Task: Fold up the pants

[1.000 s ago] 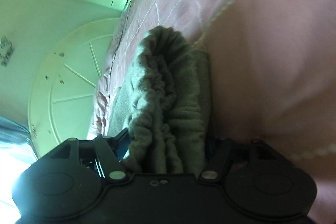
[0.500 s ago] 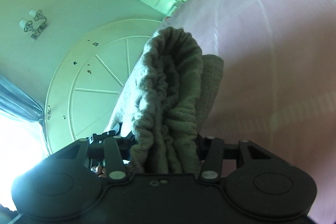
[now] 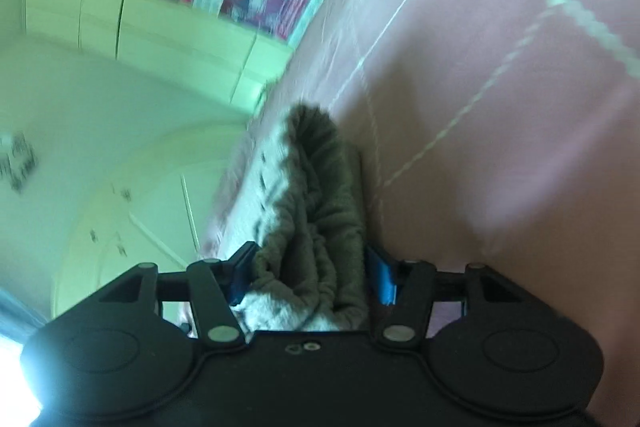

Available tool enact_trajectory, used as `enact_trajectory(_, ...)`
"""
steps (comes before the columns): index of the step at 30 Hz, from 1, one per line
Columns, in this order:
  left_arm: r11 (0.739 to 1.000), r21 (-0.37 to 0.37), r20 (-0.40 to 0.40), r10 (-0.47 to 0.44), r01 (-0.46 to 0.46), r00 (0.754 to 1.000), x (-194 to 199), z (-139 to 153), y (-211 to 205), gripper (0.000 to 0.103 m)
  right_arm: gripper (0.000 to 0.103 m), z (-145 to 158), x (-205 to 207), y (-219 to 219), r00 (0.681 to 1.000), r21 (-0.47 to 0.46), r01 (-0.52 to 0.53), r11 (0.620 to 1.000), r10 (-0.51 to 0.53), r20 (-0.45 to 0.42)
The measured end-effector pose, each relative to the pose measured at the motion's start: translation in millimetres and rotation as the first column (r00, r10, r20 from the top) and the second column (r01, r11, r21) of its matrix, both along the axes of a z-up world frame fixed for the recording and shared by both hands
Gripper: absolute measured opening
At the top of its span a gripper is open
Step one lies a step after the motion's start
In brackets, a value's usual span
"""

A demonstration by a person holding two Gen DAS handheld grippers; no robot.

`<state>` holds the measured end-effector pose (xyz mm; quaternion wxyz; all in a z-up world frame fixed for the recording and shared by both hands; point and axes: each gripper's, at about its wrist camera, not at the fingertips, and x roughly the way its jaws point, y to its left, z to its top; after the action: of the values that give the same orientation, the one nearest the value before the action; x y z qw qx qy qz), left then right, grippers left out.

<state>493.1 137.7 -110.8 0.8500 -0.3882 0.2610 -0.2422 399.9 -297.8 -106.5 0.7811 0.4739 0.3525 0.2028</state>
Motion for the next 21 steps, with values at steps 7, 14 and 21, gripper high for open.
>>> enact_trajectory(7, 0.900, 0.391, 0.111, 0.162, -0.193, 0.981, -31, 58, -7, 0.093, 0.082, 63, -34, 33, 0.974, -0.165, -0.022, 0.986, 0.058, 0.220)
enact_trajectory(14, 0.815, 0.554, -0.026, 0.224, -0.173, 0.974, -59, 74, 13, 0.102, 0.085, 62, -41, 29, 0.997, -0.204, 0.073, 0.976, -0.072, 0.011)
enact_trajectory(21, 0.758, 0.568, 0.133, 0.299, -0.320, 0.945, -188, 123, 52, 0.103, 0.097, 133, -162, 24, 0.957, -0.481, 0.172, 0.860, -0.032, 0.287)
